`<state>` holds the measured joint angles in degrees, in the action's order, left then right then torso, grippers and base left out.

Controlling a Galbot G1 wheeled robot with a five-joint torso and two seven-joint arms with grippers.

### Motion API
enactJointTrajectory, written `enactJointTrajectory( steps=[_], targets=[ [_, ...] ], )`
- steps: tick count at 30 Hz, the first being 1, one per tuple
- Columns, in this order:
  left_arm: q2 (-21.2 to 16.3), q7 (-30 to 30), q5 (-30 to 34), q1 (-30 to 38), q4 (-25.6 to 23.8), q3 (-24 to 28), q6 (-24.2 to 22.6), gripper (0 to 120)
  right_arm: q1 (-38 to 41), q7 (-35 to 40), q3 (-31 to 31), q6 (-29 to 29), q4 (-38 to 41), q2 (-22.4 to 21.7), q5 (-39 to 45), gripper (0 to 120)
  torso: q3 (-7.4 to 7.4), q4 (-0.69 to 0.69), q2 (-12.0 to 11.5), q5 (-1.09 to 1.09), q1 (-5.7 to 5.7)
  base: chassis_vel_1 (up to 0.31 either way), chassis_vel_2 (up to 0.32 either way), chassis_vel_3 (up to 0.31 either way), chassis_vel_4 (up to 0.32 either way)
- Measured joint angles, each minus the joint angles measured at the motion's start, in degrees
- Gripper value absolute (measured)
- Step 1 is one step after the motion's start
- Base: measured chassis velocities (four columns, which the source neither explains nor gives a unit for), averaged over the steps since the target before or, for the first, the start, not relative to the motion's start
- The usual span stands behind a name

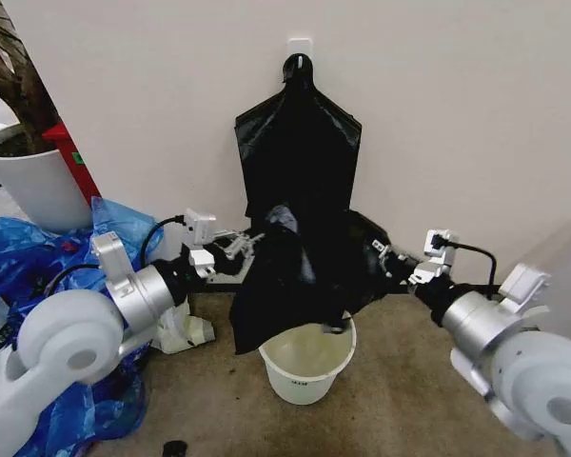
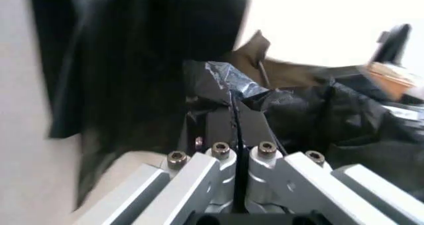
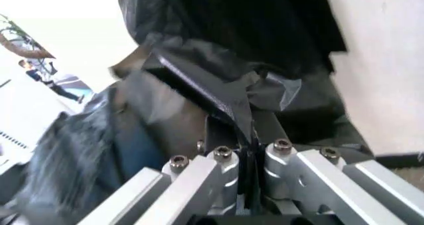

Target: Place the garbage bag over the trash bin.

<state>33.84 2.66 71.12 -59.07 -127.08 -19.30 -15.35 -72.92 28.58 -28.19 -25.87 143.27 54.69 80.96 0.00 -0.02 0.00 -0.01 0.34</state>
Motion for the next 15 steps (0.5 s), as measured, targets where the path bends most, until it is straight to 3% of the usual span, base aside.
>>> enactJointTrajectory(
  steps=[7,15],
  targets=[
    [3.21,2.94,-5.73,0.1,8.48,1.06,1.2,0,-1.34,-0.17,1.46,-1.29,-3.04,2.65,-0.23,0,0.0,0.01,0.0,-0.01,0.0,0.0,0.0,0.0,0.0],
    [5.26,4.04,-7.75,3.29,10.64,3.85,0.7,0,-1.24,-0.19,0.0,-1.16,-4.03,1.86,-0.47,0,0.0,-0.01,0.0,0.01,0.0,0.0,0.0,0.0,0.0]
  ],
)
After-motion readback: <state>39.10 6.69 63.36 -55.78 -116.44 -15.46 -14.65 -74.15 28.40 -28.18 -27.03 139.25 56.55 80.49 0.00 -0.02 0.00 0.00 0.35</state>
